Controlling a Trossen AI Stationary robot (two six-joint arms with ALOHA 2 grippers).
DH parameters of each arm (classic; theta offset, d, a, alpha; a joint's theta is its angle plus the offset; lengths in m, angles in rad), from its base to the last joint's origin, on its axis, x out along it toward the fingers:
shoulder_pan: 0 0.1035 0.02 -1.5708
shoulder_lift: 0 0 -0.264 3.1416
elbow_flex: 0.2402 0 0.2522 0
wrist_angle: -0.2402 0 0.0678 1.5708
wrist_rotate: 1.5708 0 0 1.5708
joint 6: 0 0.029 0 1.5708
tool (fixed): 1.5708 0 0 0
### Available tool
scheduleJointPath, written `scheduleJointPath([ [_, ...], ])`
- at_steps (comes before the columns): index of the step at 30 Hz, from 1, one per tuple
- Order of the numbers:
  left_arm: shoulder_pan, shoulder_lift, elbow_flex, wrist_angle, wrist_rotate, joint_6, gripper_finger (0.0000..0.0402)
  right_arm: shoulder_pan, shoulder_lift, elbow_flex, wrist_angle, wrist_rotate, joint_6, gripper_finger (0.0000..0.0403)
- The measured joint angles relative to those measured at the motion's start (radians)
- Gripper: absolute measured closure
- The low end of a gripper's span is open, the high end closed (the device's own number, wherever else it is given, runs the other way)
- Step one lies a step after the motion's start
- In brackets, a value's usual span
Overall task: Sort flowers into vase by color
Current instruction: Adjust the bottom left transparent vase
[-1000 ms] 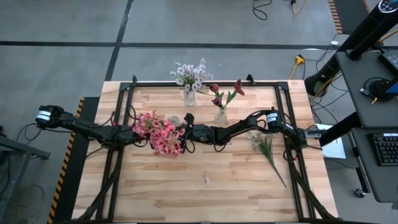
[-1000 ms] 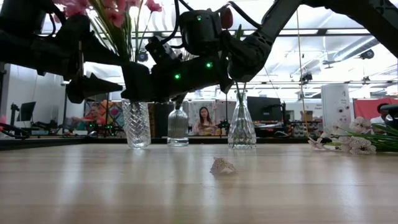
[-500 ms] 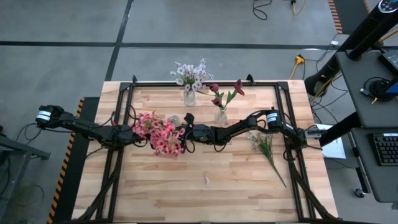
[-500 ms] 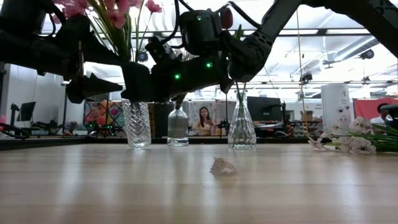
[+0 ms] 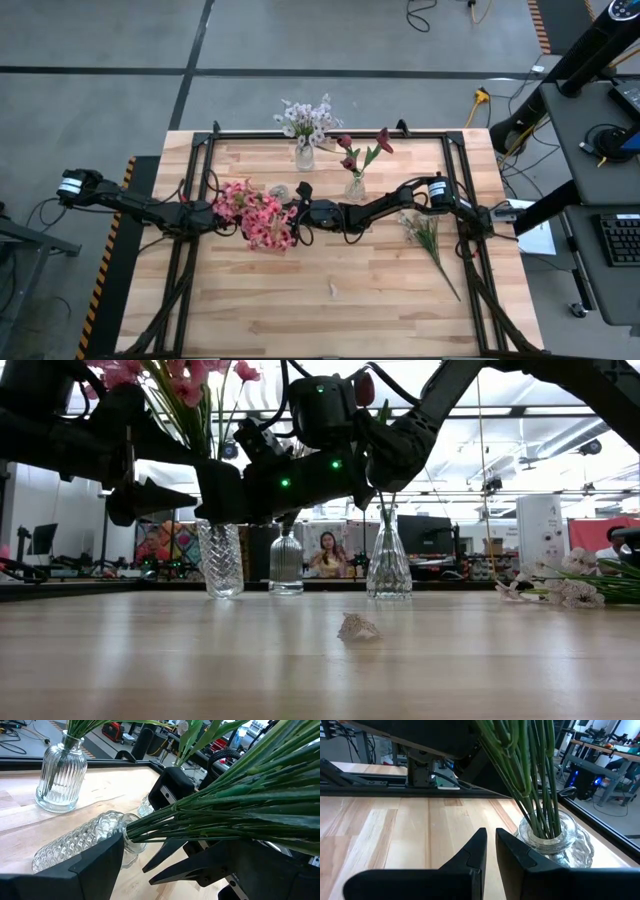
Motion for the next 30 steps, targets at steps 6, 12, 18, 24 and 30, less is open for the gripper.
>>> scheduleJointPath([
  [6,0.0,0.0,0.0,0.0,0.0,0.0,0.007,0.0,0.0,0.0,0.0,0.0,0.0,0.0369],
  [12,0.0,0.0,0.0,0.0,0.0,-0.004,0.007,0.0,0.0,0.0,0.0,0.0,0.0,0.0369],
  [18,0.0,0.0,0.0,0.0,0.0,-0.004,0.007,0.0,0.0,0.0,0.0,-0.001,-0.003,0.0369],
  [24,0.0,0.0,0.0,0.0,0.0,-0.007,0.007,0.0,0.0,0.0,0.0,-0.001,-0.003,0.0369],
  [30,0.0,0.0,0.0,0.0,0.0,-0.015,0.007,0.0,0.0,0.0,0.0,-0.001,-0.004,0.0369],
])
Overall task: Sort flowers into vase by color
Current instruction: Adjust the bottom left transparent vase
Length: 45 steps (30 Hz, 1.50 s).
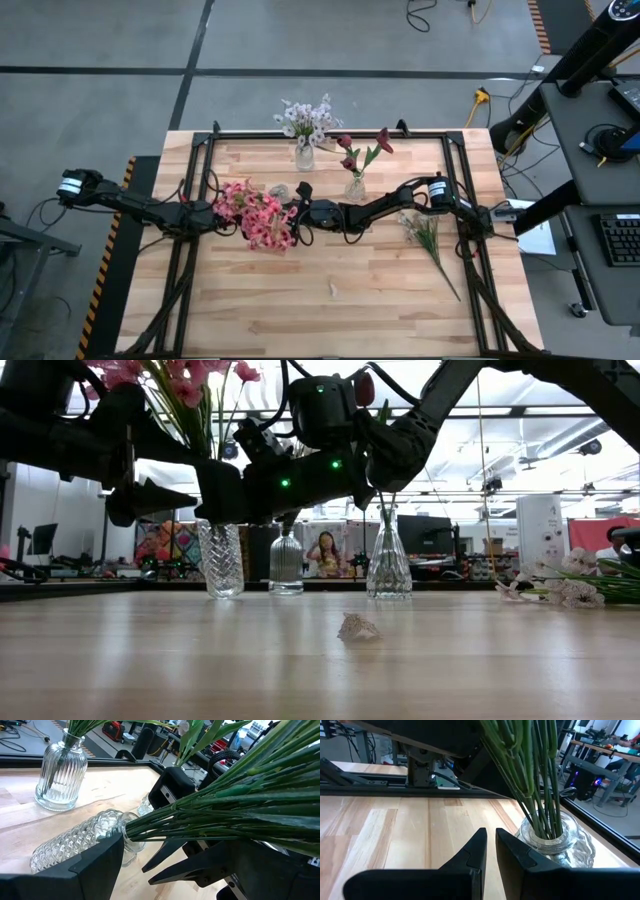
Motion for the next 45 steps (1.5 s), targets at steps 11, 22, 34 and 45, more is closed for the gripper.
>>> scheduleJointPath([
  [11,0.0,0.0,0.0,0.0,-0.013,-0.019,0.007,0.003,0.0,0.0,-0.011,-0.002,-0.008,0.0369],
  [22,0.0,0.0,0.0,0.0,-0.019,-0.019,0.007,0.039,-0.078,0.0,-0.248,-0.002,0.007,0.0369],
  [34,0.0,0.0,0.0,0.004,-0.021,-0.022,0.007,0.024,-0.238,-0.004,-0.488,0.075,-0.016,0.0369],
  [45,0.0,0.001,0.0,0.004,-0.021,-0.028,0.007,-0.054,-0.233,-0.006,-0.51,-0.082,0.071,0.0279],
])
